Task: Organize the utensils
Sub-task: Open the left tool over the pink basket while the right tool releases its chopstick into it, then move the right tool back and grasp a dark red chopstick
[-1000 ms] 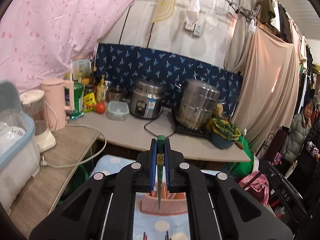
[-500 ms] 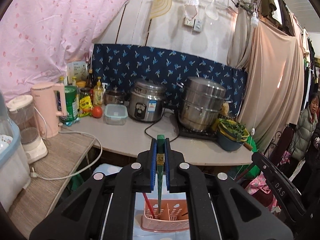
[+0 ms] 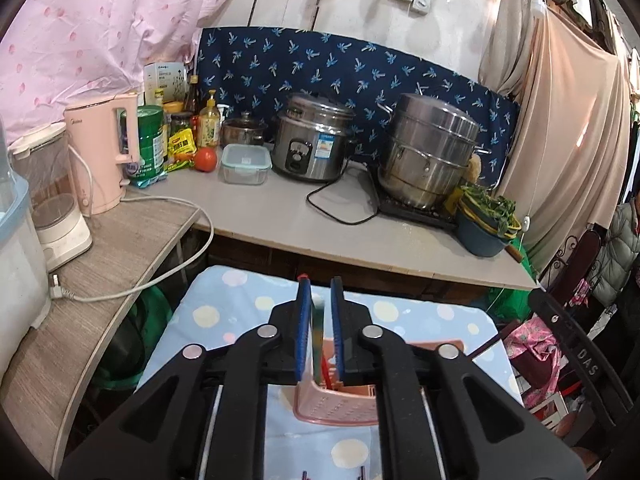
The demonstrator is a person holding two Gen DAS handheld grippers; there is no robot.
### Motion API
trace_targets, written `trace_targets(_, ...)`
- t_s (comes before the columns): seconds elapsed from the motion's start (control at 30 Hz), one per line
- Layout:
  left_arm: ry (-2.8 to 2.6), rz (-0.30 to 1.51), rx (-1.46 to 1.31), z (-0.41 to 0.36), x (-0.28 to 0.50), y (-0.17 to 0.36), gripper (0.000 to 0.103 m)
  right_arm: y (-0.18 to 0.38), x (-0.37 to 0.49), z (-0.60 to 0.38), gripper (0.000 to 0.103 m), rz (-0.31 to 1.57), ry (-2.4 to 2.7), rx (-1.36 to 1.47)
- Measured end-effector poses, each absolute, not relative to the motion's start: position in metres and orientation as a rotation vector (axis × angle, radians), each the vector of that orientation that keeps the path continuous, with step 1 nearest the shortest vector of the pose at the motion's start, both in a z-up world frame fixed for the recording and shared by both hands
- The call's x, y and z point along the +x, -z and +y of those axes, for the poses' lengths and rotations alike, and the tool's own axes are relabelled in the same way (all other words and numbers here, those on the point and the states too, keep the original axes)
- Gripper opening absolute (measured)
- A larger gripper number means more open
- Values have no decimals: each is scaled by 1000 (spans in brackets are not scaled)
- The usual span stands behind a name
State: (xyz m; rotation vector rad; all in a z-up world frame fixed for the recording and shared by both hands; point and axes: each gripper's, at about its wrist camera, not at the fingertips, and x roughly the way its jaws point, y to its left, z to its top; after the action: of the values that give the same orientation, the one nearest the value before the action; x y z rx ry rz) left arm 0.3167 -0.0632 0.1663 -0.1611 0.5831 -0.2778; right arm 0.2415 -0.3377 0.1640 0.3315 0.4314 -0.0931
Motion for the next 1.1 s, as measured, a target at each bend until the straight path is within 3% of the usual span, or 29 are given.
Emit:
trace_targets(0.07,275,596,-174,-59,312,-164,33,-164,233,-336,27,431,94,324)
trace_targets(0.17,270,607,-179,-52,302,-162,43,-164,220,-334,31,444,80,321)
trace_targets(0.5,267,725,-120,-42,245,-130,47,-117,148,-309,31,589,31,291)
trace_targets(1.1,250,910,21,-21,122,-9,47,-2,15,-268,31,876,-4,206)
